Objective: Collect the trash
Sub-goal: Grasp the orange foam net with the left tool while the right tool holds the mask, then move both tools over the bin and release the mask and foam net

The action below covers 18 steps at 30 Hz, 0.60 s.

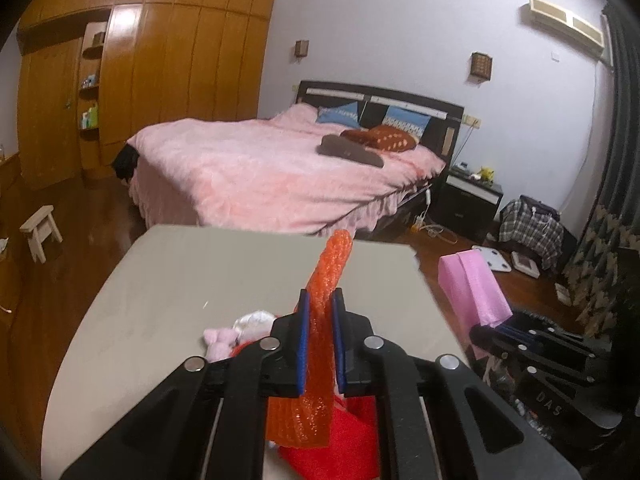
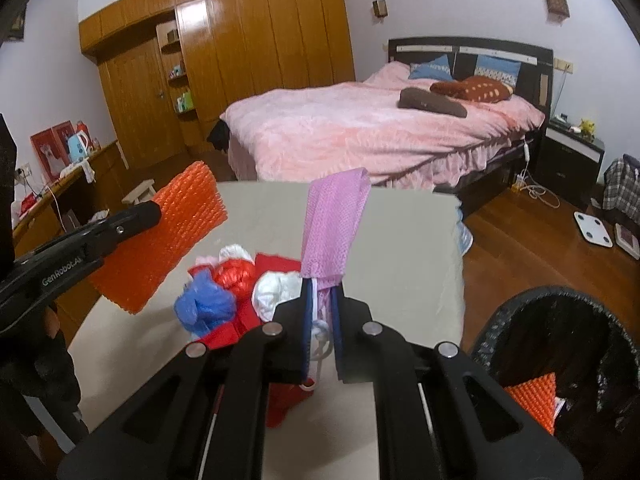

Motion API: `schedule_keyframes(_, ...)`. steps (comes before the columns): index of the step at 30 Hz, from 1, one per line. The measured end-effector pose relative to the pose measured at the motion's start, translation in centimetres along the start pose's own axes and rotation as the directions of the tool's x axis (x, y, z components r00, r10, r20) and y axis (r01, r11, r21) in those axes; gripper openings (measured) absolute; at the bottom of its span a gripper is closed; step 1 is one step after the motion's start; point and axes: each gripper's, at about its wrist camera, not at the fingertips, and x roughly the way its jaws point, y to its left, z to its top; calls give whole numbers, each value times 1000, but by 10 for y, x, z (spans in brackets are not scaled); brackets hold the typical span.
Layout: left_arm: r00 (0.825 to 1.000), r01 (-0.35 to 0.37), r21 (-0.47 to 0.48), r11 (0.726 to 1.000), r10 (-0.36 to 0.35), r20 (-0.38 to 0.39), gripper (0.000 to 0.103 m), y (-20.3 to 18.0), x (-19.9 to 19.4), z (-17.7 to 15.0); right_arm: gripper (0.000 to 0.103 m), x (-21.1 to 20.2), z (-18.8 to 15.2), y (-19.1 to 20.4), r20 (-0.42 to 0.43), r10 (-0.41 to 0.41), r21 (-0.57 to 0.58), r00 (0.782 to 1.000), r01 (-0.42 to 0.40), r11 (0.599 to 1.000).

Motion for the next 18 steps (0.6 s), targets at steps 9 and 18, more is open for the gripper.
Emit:
schedule_keyframes(9, 997, 69, 17, 997, -70, 41, 10, -29, -11, 18, 8, -35, 18, -15, 73, -26, 8, 997, 26, 1000)
schedule_keyframes(18, 987, 157, 50, 986, -159, 24, 10, -75, -6, 15, 8, -67, 9, -49, 86, -107, 47, 990, 103, 994)
